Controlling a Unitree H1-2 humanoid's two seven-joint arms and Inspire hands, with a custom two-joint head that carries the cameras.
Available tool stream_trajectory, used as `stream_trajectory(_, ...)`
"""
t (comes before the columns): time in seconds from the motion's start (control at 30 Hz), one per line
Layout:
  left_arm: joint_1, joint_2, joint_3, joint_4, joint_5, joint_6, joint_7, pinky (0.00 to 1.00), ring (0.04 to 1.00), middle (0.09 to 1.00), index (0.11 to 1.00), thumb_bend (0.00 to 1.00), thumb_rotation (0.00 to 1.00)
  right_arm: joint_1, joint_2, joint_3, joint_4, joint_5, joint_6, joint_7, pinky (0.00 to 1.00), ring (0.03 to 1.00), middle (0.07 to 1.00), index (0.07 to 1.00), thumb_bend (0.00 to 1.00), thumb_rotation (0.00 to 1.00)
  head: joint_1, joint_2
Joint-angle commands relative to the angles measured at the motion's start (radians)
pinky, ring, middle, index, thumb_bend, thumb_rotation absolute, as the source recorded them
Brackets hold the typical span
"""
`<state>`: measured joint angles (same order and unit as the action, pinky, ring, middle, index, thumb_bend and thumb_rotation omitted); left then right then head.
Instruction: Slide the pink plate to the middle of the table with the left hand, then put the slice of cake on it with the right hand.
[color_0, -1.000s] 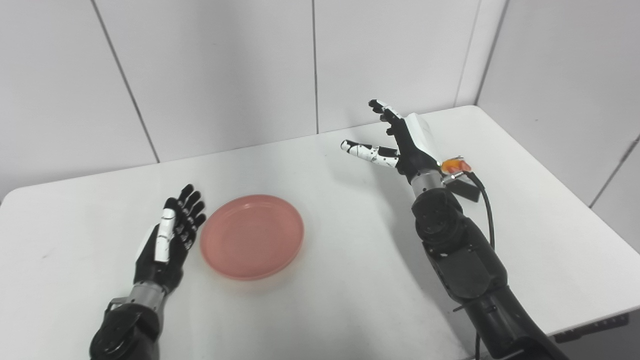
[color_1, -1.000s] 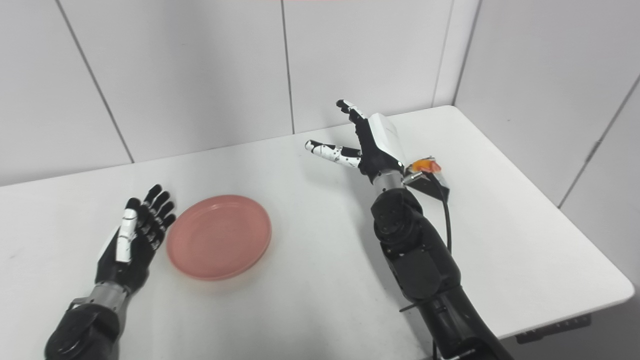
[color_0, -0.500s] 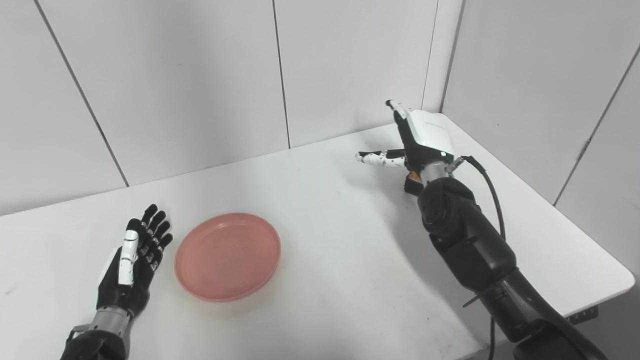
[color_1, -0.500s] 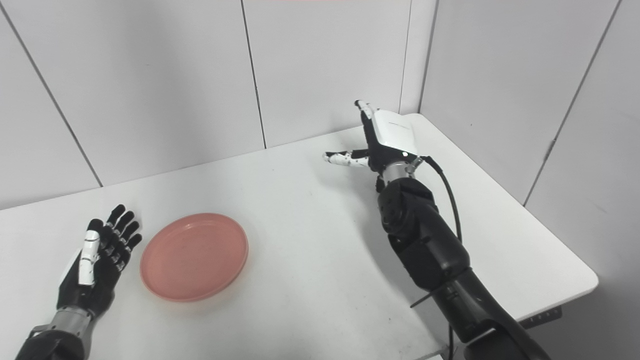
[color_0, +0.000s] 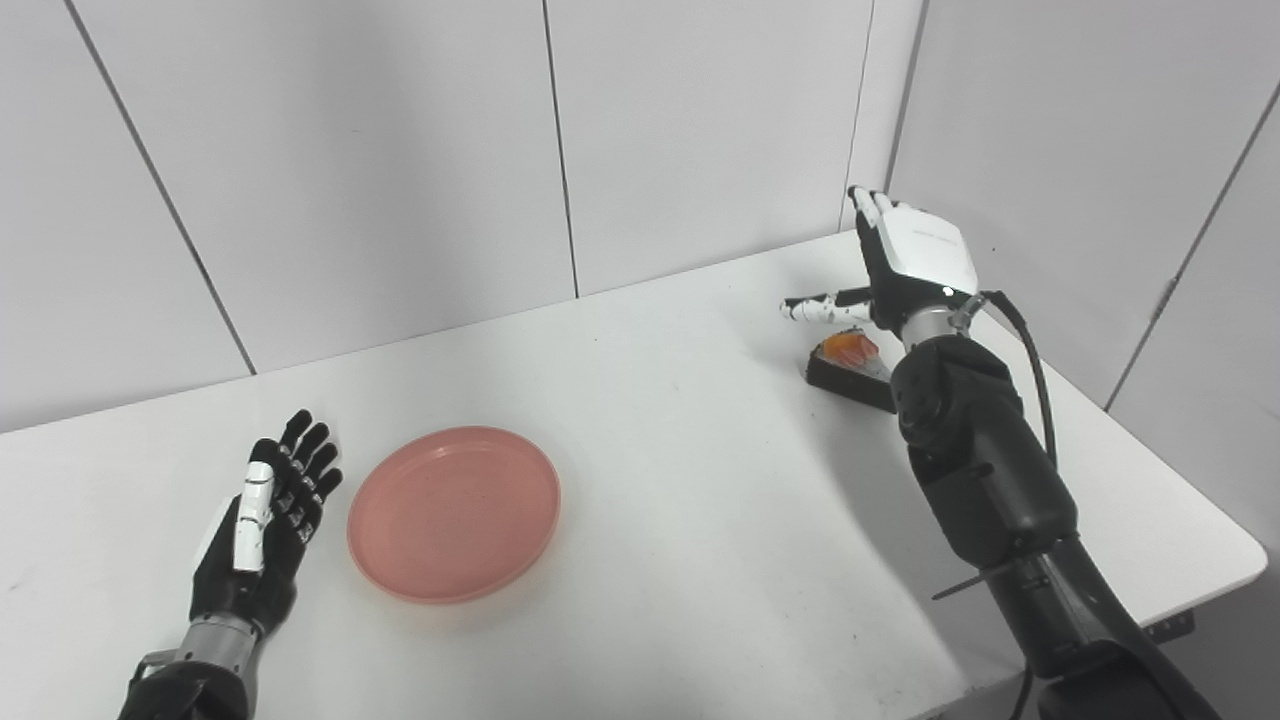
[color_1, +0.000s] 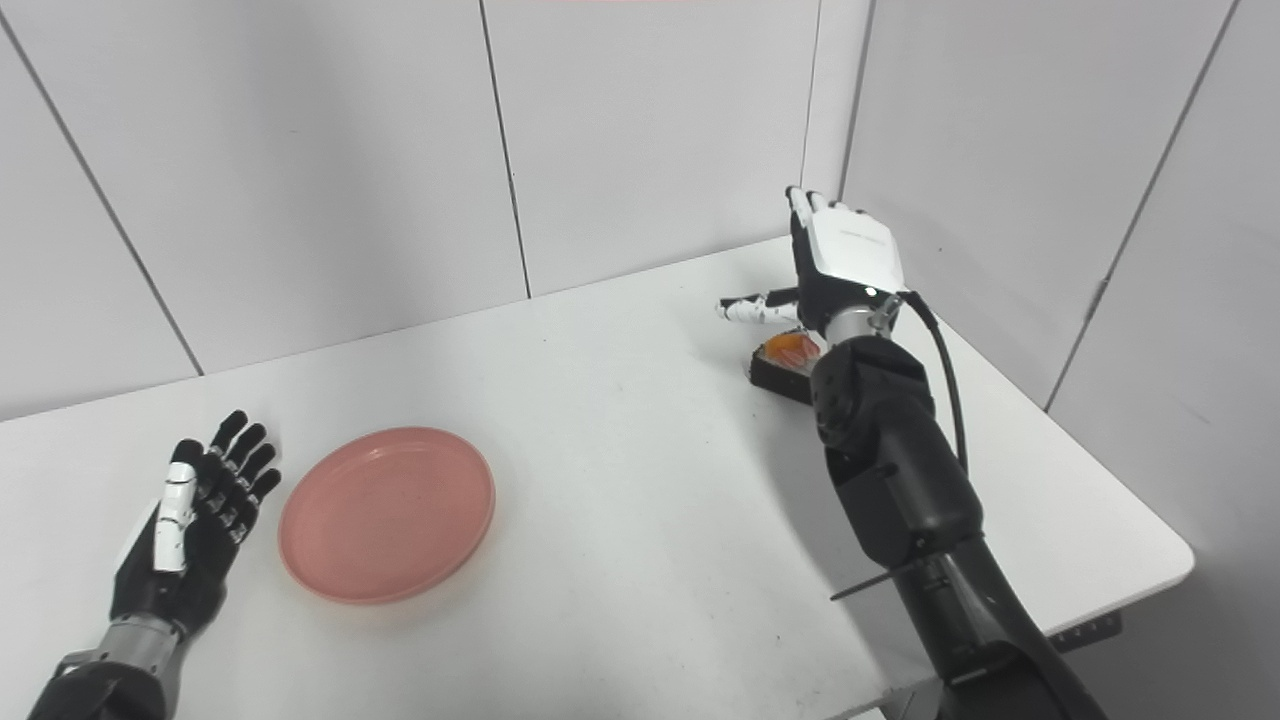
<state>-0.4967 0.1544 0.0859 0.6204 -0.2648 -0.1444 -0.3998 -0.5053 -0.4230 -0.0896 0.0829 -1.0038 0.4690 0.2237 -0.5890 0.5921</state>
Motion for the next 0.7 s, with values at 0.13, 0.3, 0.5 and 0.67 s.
stream_trajectory(0.13, 0.011, 0.01, 0.002, 0.008, -0.012, -0.019, -0.021, 1.0, 1.0, 0.998, 0.982, 0.66, 1.0, -0.026, -0.01, -0.043, -0.011, -0.032, 0.001, 0.006, 0.97, 0.94, 0.939, 0.925, 0.9, 0.5, 0.003, 0.006)
stream_trajectory(0.3, 0.022, 0.009, -0.007, -0.03, 0.002, 0.001, -0.006, 1.0, 1.0, 0.996, 0.98, 0.66, 1.0, -0.029, -0.005, -0.051, 0.029, -0.009, 0.001, -0.001, 0.98, 0.938, 0.933, 0.915, 0.9, 0.48, 0.005, 0.008)
stream_trajectory(0.5, 0.028, 0.008, -0.01, -0.053, 0.0, 0.006, -0.011, 1.0, 1.0, 0.999, 0.986, 0.64, 1.0, -0.03, -0.005, -0.043, 0.061, 0.036, 0.001, -0.017, 0.97, 0.937, 0.932, 0.908, 0.91, 0.47, 0.006, 0.013)
stream_trajectory(0.67, 0.031, 0.007, -0.011, -0.064, 0.001, 0.014, -0.004, 1.0, 1.0, 0.997, 0.984, 0.64, 1.0, -0.031, -0.001, -0.039, 0.091, 0.061, 0.001, -0.038, 0.95, 0.935, 0.938, 0.912, 0.88, 0.45, 0.006, 0.018)
